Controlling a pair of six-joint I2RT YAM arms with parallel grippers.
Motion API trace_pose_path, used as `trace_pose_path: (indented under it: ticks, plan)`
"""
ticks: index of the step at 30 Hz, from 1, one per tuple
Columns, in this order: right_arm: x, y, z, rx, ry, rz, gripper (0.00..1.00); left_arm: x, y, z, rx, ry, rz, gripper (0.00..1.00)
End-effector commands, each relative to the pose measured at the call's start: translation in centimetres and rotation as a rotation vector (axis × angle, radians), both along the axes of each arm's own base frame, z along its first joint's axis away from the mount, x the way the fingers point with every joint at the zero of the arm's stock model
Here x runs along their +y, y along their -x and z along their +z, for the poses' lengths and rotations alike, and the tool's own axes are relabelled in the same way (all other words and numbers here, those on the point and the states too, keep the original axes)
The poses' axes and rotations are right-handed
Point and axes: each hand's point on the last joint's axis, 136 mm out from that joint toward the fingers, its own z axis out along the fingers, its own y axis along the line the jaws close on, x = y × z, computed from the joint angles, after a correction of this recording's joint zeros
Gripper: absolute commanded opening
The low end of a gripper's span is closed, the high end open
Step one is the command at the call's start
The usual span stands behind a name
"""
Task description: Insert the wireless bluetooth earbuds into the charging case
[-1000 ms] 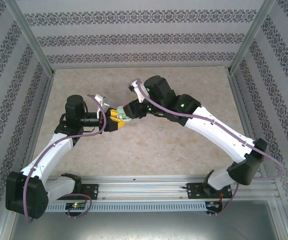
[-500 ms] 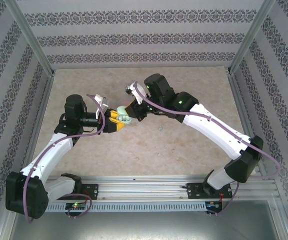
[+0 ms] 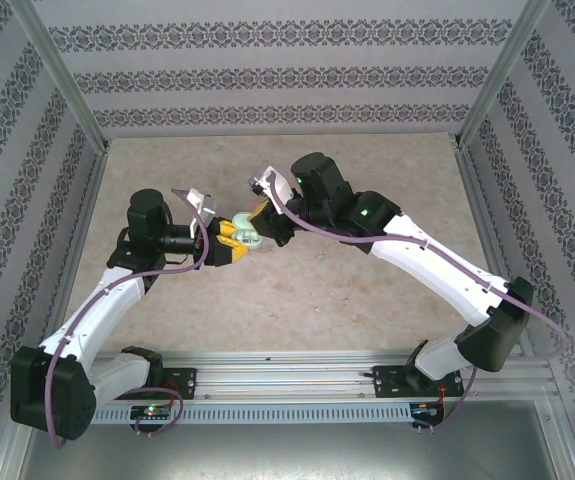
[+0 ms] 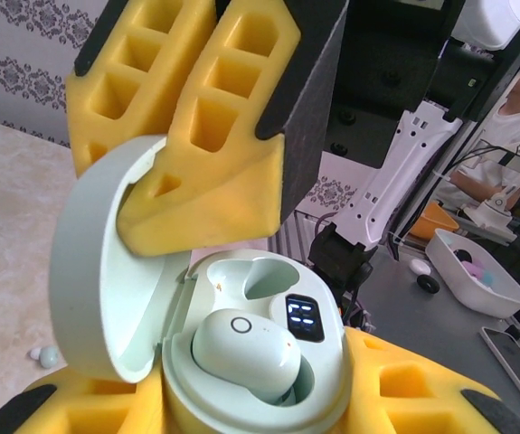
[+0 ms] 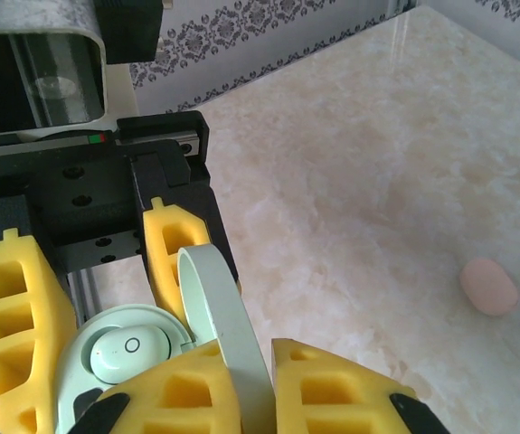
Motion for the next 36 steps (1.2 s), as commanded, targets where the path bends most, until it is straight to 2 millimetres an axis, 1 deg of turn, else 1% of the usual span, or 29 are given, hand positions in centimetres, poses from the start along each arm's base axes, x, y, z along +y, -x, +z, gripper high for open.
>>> trace_pose_path:
  ticks: [1, 4, 11, 13, 19, 24, 32, 34, 36]
  plan:
    - [0.8, 0.3, 2.7, -0.087, -0.083, 0.005, 0.00, -0.1, -0.2, 1.8, -0.111, 0.013, 0.014, 0.37]
    - [0.8, 0.4, 2.7, -0.099, -0.077, 0.006, 0.00, -0.1, -0.1, 1.9, -0.113, 0.017, 0.015, 0.42]
    - [0.8, 0.2, 2.7, -0.131, -0.059, -0.006, 0.00, -0.1, 0.0, 2.0, -0.119, 0.019, 0.023, 0.60]
    - [0.8, 0.2, 2.7, -0.141, -0.054, -0.008, 0.00, 0.0, 0.0, 2.1, -0.120, 0.019, 0.025, 0.64]
    - [0.3, 0.1, 2.4, -0.190, -0.013, -0.025, 0.00, 0.3, 0.1, 2.1, -0.114, 0.016, 0.038, 0.71]
    - [-0.3, 0.1, 2.5, -0.257, 0.016, -0.032, 0.00, 0.6, 0.3, 2.1, -0.091, 0.014, 0.031, 0.71]
    - [-0.6, 0.5, 2.6, -0.283, 0.031, -0.009, 0.00, 0.5, 0.1, 2.0, -0.062, 0.024, 0.011, 0.58]
    - [-0.5, 0.5, 2.4, -0.281, 0.036, -0.004, 0.00, 0.5, 0.0, 2.1, -0.061, 0.030, 0.011, 0.58]
    - [-0.5, 0.5, 2.2, -0.280, 0.042, -0.003, 0.00, 0.4, 0.0, 2.2, -0.062, 0.033, 0.011, 0.60]
